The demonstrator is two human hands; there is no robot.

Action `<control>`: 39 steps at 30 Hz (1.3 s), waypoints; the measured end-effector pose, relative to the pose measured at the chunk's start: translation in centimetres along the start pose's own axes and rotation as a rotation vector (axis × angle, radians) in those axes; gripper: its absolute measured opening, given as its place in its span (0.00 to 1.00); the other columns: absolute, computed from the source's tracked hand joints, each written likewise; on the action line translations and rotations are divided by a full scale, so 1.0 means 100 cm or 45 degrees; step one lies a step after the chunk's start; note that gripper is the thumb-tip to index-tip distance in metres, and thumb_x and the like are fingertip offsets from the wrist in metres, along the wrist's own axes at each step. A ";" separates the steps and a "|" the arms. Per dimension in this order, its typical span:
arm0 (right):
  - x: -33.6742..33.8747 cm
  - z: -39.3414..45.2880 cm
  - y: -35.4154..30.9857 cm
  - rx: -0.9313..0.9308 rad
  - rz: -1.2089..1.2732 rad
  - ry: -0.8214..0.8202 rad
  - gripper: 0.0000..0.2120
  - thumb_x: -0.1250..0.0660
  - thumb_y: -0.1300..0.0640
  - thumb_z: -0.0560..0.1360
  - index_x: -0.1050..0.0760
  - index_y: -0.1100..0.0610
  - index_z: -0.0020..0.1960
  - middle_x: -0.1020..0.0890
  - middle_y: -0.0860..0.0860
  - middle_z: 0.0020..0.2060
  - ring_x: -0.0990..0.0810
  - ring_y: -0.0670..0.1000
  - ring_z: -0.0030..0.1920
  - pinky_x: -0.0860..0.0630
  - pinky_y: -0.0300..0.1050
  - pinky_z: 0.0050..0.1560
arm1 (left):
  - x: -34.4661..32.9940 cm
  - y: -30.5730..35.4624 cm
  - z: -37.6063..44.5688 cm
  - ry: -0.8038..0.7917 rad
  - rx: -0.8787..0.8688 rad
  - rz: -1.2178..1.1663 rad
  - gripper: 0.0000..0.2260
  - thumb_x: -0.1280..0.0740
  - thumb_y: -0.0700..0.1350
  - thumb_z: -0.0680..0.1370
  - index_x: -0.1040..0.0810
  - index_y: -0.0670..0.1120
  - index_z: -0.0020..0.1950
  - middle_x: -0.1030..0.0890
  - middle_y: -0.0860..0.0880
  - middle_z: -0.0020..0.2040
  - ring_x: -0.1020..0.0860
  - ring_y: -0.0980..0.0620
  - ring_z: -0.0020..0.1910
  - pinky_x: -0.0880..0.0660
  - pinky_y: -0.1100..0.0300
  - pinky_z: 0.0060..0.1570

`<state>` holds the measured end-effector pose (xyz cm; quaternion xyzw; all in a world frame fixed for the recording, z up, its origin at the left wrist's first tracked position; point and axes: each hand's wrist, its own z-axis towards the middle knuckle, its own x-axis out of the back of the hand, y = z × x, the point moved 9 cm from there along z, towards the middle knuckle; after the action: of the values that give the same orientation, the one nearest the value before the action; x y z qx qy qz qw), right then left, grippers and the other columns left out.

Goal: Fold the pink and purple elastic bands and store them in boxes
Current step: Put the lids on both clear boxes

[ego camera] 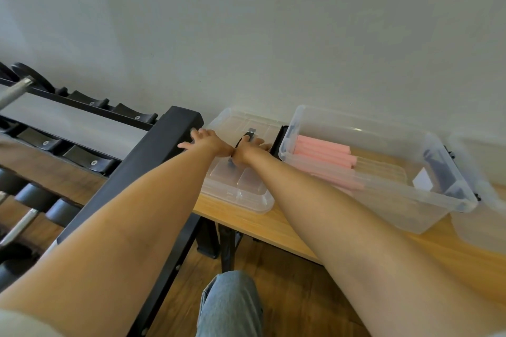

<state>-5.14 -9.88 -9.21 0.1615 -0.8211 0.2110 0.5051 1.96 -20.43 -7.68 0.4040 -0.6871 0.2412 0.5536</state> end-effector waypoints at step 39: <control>0.022 -0.030 0.020 -0.029 0.596 0.258 0.32 0.38 0.47 0.81 0.45 0.56 0.80 0.45 0.59 0.78 0.47 0.63 0.78 0.37 0.61 0.73 | 0.065 -0.029 -0.004 0.370 -0.176 -0.291 0.21 0.39 0.38 0.85 0.41 0.34 0.75 0.27 0.33 0.68 0.24 0.33 0.65 0.27 0.49 0.52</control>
<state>-4.75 -6.73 -6.44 -0.0607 -0.7837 0.3280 0.5240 4.24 -23.60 -1.70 0.4015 -0.5645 0.1849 0.6971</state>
